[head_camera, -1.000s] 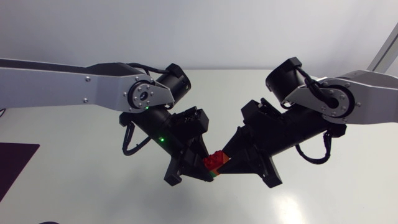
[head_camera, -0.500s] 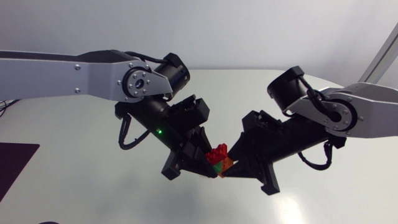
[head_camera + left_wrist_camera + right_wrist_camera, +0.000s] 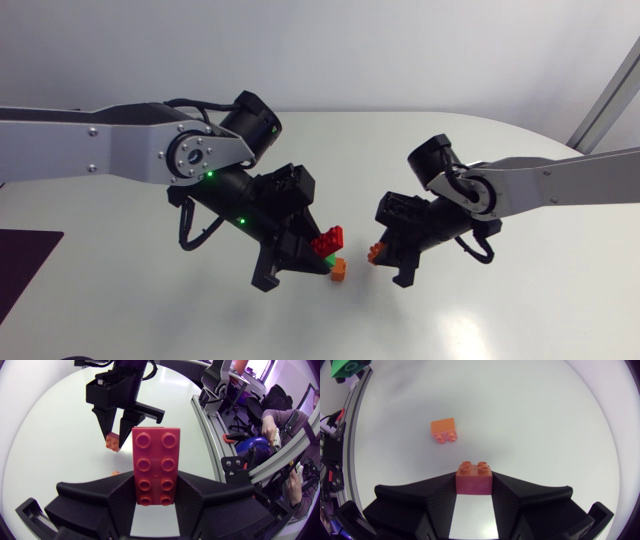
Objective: Disassemble duplo
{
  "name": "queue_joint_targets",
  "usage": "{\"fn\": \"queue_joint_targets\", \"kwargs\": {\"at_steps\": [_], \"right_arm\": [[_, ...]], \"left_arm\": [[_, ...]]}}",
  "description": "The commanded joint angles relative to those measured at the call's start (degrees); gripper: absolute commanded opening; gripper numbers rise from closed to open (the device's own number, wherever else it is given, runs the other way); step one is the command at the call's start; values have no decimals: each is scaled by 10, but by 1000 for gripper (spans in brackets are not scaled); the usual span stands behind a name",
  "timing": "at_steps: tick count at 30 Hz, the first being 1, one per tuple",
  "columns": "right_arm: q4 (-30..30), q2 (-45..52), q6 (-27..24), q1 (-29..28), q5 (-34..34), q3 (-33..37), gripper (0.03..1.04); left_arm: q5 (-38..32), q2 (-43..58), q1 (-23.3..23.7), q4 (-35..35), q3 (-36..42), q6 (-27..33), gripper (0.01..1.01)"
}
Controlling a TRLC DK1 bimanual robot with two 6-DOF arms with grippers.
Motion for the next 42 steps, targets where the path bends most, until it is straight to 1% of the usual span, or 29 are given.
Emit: {"fn": "queue_joint_targets", "kwargs": {"at_steps": [1, 2, 3, 6, 7, 8, 10, 13, 14, 17, 21, 23, 25, 27, 30, 32, 33, 37, 40, 41, 42], "right_arm": [[8, 28, 14, 9, 16, -13, 366], [9, 34, 15, 11, 19, -14, 416], [11, 41, 16, 13, 22, -15, 502], [11, 50, 28, 19, 27, -19, 833], [10, 50, 33, 18, 27, -18, 897], [7, 45, 39, 18, 25, -15, 938], [-10, 32, 45, 10, 18, -7, 984], [-40, 13, 67, -15, -23, 18, 993], [-56, 8, 78, -29, -41, 31, 993], [-117, -17, 96, -62, -104, 68, 993], [-188, -59, 137, -84, -165, 108, 990], [-223, -74, 153, -85, -190, 127, 956], [-243, -82, 181, -87, -215, 146, 921], [-266, -85, 192, -88, -245, 162, 902], [-270, -85, 223, -84, -273, 175, 895], [-264, -81, 243, -75, -276, 179, 811], [-264, -75, 249, -70, -284, 181, 793], [-250, -66, 282, -54, -285, 176, 785], [-241, -65, 296, -44, -284, 170, 784], [-234, -64, 304, -40, -284, 166, 767], [-229, -64, 308, -38, -282, 165, 718]], "left_arm": [[-6, -9, -5, 19, -11, -23, 297], [-6, -10, -5, 22, -11, -24, 297], [-7, -10, -6, 25, -11, -27, 298], [-11, -23, -8, 46, -19, -41, 305], [-12, -25, -10, 50, -21, -43, 307], [-14, -31, -14, 57, -25, -47, 307], [-27, -41, -22, 72, -34, -52, 308], [-52, -47, -32, 96, -45, -59, 308], [-71, -48, -39, 104, -50, -59, 308], [-130, -43, -53, 119, -58, -57, 308], [-177, -31, -50, 146, -63, -56, 308], [-209, -31, -51, 181, -76, -59, 311], [-254, -28, -63, 226, -93, -61, 313], [-289, -25, -74, 273, -110, -67, 316], [-321, -17, -91, 323, -123, -81, 318], [-333, -17, -98, 345, -127, -84, 318], [-341, -17, -101, 356, -128, -87, 318], [-365, -15, -109, 378, -124, -93, 318], [-381, -9, -117, 387, -121, -93, 318], [-384, -6, -121, 391, -121, -93, 318], [-385, -5, -123, 394, -120, -94, 318]]}}
